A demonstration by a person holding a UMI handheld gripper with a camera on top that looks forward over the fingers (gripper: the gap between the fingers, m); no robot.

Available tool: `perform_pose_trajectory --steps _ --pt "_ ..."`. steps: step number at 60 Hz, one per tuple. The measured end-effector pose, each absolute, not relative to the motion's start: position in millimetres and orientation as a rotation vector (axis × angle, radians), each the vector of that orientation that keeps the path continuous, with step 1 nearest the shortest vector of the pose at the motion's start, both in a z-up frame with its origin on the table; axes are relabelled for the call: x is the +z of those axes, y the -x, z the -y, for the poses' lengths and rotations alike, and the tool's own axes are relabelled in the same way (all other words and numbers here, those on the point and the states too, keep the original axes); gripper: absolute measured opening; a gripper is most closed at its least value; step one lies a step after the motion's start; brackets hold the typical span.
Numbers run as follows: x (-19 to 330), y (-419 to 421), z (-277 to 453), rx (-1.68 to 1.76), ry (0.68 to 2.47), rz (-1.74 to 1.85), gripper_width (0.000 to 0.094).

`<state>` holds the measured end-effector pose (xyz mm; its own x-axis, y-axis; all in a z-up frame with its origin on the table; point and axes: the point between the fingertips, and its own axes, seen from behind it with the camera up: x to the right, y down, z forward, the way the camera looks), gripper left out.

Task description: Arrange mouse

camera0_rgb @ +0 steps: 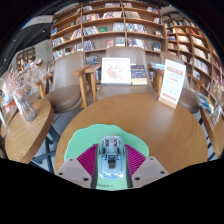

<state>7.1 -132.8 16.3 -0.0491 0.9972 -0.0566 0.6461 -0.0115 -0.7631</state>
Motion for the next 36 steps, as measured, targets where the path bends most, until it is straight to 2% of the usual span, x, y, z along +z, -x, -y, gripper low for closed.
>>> perform_pose_trajectory --steps 12,19,21,24,25,27,36 --pt "-10.5 -12.4 147.6 0.807 1.681 1.733 0.0426" --pt "-10.1 -13.7 145.8 0.781 1.652 1.721 0.0501" --pt "-8.0 -15.1 146.4 0.776 1.645 1.724 0.0599" --pt "2.9 -19.1 147.3 0.79 1.644 1.709 0.0836" --pt "7.7 -20.3 148.0 0.804 1.639 1.705 0.0865" --pt "18.9 -24.9 148.1 0.828 1.633 1.695 0.0836" --pt "83.3 -67.7 130.7 0.907 1.605 1.655 0.0854"
